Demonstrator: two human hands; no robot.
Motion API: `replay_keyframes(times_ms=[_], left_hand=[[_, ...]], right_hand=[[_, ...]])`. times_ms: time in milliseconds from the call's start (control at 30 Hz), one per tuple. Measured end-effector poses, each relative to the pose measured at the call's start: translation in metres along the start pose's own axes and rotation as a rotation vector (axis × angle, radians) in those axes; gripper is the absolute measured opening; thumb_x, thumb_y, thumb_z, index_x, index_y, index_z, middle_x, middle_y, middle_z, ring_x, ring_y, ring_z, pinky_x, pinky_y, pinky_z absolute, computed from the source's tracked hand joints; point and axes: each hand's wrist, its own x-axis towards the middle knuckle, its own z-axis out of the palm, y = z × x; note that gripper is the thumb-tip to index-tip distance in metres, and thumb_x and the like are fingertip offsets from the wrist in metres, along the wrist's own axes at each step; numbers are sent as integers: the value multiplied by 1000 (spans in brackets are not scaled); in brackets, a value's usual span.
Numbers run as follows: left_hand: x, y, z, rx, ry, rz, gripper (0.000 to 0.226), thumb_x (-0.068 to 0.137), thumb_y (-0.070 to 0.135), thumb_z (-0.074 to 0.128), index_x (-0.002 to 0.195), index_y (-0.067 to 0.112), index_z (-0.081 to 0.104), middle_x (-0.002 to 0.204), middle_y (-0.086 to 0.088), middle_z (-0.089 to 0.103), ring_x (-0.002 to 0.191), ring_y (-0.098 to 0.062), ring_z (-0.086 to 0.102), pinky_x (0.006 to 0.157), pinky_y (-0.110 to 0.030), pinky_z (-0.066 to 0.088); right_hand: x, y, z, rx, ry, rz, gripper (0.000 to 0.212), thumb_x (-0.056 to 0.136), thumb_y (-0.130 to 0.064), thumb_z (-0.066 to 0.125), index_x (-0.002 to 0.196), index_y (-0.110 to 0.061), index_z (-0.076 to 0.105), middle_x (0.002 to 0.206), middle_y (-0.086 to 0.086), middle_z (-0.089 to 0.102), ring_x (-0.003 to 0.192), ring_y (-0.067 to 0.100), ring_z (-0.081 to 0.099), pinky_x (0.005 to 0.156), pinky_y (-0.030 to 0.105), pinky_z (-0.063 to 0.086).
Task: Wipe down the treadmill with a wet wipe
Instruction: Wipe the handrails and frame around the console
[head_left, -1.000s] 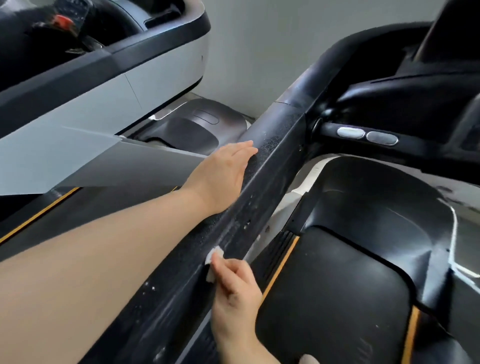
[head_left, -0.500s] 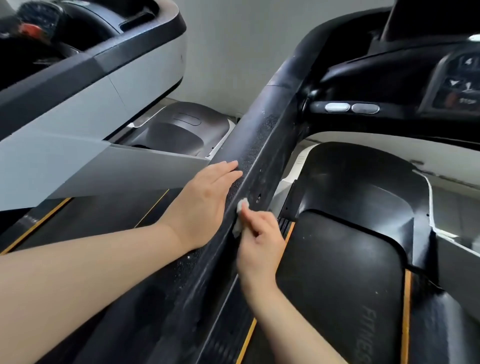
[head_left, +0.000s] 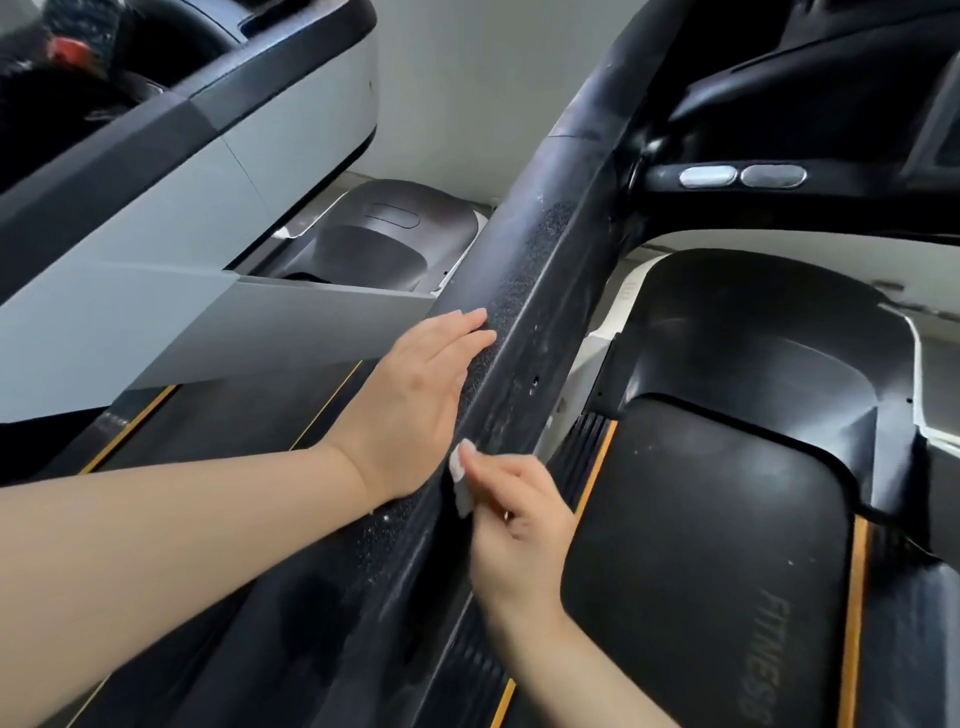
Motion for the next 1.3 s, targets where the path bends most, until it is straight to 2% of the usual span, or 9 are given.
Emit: replay_keyframes(times_ms=[200, 400, 633, 900, 967, 1033, 1100, 1200, 1300], left_hand=[[-1, 1, 0, -8, -7, -28, 47, 90, 15, 29, 125, -2, 56, 135, -17, 50, 126, -23, 37, 110, -17, 17], [-1, 1, 0, -26, -13, -26, 47, 90, 13, 29, 125, -3, 55, 135, -17, 50, 125, -21, 36, 110, -17, 18], [0, 2, -3, -29, -18, -32, 48, 90, 17, 29, 126, 0, 55, 137, -15, 49, 127, -20, 36, 111, -13, 16], [0, 3, -4, -6, -33, -30, 49, 90, 17, 28, 127, 0, 55, 137, -14, 49, 126, -17, 36, 110, -7, 14], [0, 3, -4, -3, -40, -26, 48, 90, 17, 29, 126, -1, 55, 136, -15, 50, 126, -18, 37, 110, -8, 15], [0, 5, -5, 2, -38, -37, 46, 91, 15, 30, 126, 0, 55, 137, -15, 50, 127, -21, 39, 110, -10, 15], [0, 6, -5, 12, -40, -54, 42, 92, 8, 34, 127, 0, 55, 138, -14, 49, 128, -24, 40, 110, -10, 15], [-1, 7, -6, 21, -42, -58, 42, 90, 3, 36, 128, 0, 55, 138, -14, 49, 128, -24, 40, 110, -7, 13], [0, 5, -5, 30, -51, -56, 42, 91, 6, 36, 128, 1, 54, 138, -13, 48, 128, -24, 40, 110, -11, 15]], right_hand=[[88, 12, -3, -1, 136, 196, 14, 89, -9, 63, 85, -4, 76, 71, 5, 60, 68, 1, 53, 69, 6, 38], [-34, -19, 10, 71, 41, 18, 17, 84, -3, 66, 97, -10, 74, 74, -3, 58, 71, 4, 55, 69, 17, 48], [78, 25, 3, 8, 227, 228, 15, 89, -5, 62, 94, -9, 75, 72, -10, 54, 69, -4, 52, 71, 7, 38], [-65, 11, 15, 54, 56, -59, 18, 88, -8, 63, 104, -2, 70, 85, -1, 54, 77, 12, 57, 78, 19, 48], [-24, 29, 14, 27, 176, 35, 17, 85, -6, 65, 101, -6, 72, 80, -6, 55, 76, 0, 55, 76, 11, 44], [25, 44, 10, 79, 301, 303, 13, 89, -8, 64, 96, -14, 73, 75, -9, 52, 71, -8, 52, 71, 4, 38], [41, 51, 5, 130, 307, 431, 12, 91, -13, 62, 93, -18, 73, 74, -7, 50, 67, -8, 50, 68, 4, 36], [-8, 33, 8, 85, 256, 345, 16, 91, -8, 61, 88, -16, 75, 70, -5, 52, 68, -1, 51, 68, 5, 36], [-70, 14, 13, 74, 192, 229, 26, 81, 2, 65, 103, -11, 72, 76, -6, 58, 76, 0, 57, 75, 7, 42]])
